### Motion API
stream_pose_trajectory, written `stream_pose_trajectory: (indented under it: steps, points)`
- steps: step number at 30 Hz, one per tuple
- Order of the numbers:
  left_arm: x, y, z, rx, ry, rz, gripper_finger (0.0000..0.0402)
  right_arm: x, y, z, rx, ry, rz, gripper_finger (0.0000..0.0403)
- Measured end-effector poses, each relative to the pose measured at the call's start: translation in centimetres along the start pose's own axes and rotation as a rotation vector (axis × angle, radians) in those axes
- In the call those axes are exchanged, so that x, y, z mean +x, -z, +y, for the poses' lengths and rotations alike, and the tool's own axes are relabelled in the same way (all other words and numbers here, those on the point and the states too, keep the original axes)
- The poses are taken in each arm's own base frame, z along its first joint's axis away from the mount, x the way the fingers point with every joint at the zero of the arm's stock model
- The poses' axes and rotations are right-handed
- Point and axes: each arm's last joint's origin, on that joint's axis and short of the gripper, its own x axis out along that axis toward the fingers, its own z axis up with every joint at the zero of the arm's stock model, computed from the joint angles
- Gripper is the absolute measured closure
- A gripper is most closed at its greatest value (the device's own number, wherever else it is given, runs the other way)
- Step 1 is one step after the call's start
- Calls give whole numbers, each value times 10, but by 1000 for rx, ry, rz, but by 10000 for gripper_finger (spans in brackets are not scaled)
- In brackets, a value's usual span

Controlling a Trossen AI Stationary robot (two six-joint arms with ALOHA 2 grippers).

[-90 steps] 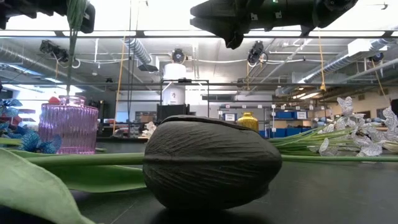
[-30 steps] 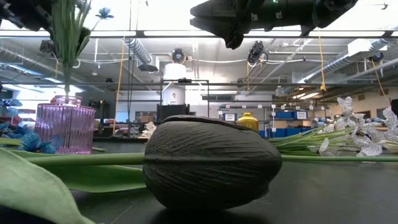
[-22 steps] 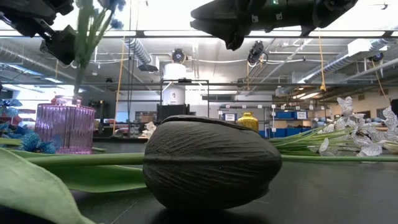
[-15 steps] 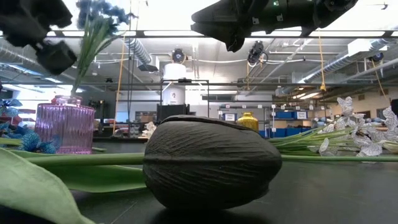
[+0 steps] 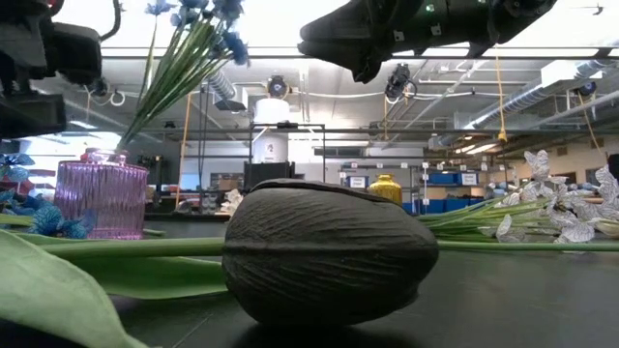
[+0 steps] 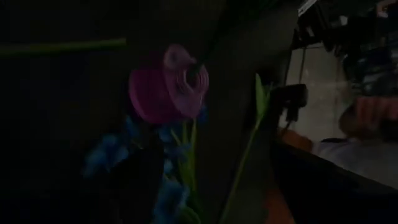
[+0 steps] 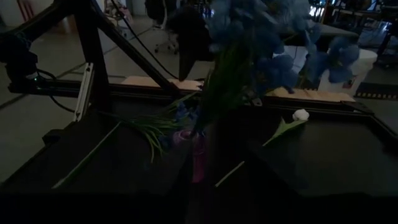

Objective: Sort flowers into vase by color
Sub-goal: Put the blue flowers into the violet vase

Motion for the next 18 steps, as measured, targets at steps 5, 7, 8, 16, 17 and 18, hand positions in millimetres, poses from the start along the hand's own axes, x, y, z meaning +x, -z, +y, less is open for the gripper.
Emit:
stream_pose_trajectory:
  steps: [5, 7, 8, 16, 17, 18]
  points:
    - [0, 5, -2, -121, 20, 57, 106, 0, 2, 0, -1, -1, 18, 250]
    - [1, 8, -4, -166, 23, 86, 106, 0, 2, 0, -1, -1, 25, 250]
    - [2, 9, -5, -184, 19, 104, 106, 0, 3, 0, -1, -1, 26, 250]
    - [21, 24, -11, -301, -102, 253, 109, 0, 3, 0, -27, -1, 27, 250]
    - [24, 26, -12, -311, -120, 268, 110, 0, 3, 0, -27, 0, 27, 250]
    - [27, 28, -13, -320, -134, 282, 112, 0, 3, 0, -27, 0, 27, 250]
